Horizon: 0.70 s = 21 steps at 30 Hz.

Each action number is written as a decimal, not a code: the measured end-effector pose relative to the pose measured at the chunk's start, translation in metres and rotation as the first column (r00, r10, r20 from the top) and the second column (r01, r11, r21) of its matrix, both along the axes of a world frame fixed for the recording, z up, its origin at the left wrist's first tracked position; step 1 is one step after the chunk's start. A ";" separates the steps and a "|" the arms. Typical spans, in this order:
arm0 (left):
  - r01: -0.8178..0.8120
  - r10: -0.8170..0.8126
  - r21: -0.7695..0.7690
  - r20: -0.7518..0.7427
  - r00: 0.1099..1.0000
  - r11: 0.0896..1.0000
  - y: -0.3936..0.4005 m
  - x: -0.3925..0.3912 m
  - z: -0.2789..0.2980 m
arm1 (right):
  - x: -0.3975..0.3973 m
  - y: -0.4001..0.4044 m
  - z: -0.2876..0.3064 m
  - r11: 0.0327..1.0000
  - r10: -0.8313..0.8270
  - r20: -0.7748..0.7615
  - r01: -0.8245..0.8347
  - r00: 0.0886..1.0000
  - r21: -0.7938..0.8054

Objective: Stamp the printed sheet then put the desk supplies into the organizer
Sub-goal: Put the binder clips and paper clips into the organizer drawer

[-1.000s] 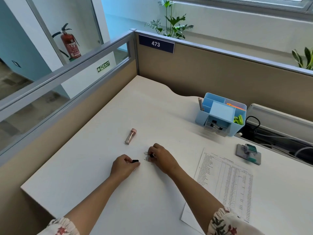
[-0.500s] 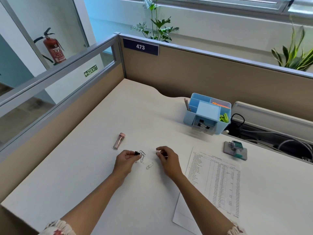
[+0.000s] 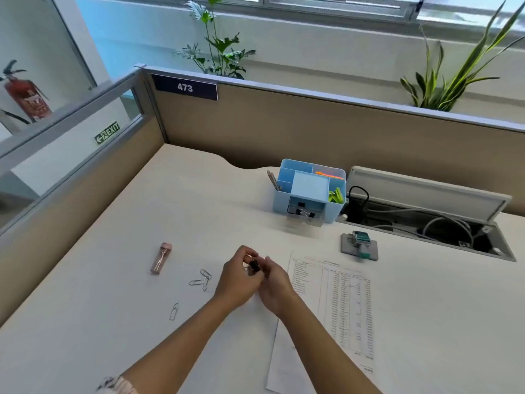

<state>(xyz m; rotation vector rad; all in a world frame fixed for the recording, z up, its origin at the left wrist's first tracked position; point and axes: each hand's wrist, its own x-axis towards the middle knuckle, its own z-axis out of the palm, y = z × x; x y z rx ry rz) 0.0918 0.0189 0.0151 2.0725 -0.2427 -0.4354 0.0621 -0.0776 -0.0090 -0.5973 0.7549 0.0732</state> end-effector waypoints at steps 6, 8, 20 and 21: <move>0.112 -0.110 -0.053 0.038 0.993 0.992 -0.028 -0.004 0.007 | -0.001 -0.010 0.000 0.986 -0.074 -0.002 0.073 0.997 0.149; 0.119 -0.115 -0.065 0.055 0.992 0.991 -0.034 -0.005 0.006 | -0.002 -0.006 -0.003 0.970 -0.114 0.032 0.104 0.993 0.221; 0.266 -0.245 -0.141 0.150 0.958 0.954 -0.042 0.000 0.000 | 0.000 -0.012 -0.008 0.946 -0.274 0.090 0.251 0.958 0.205; 0.247 -0.223 -0.138 0.168 0.960 0.959 -0.041 0.003 -0.003 | 0.001 -0.018 -0.010 0.942 -0.275 0.037 0.262 0.961 0.208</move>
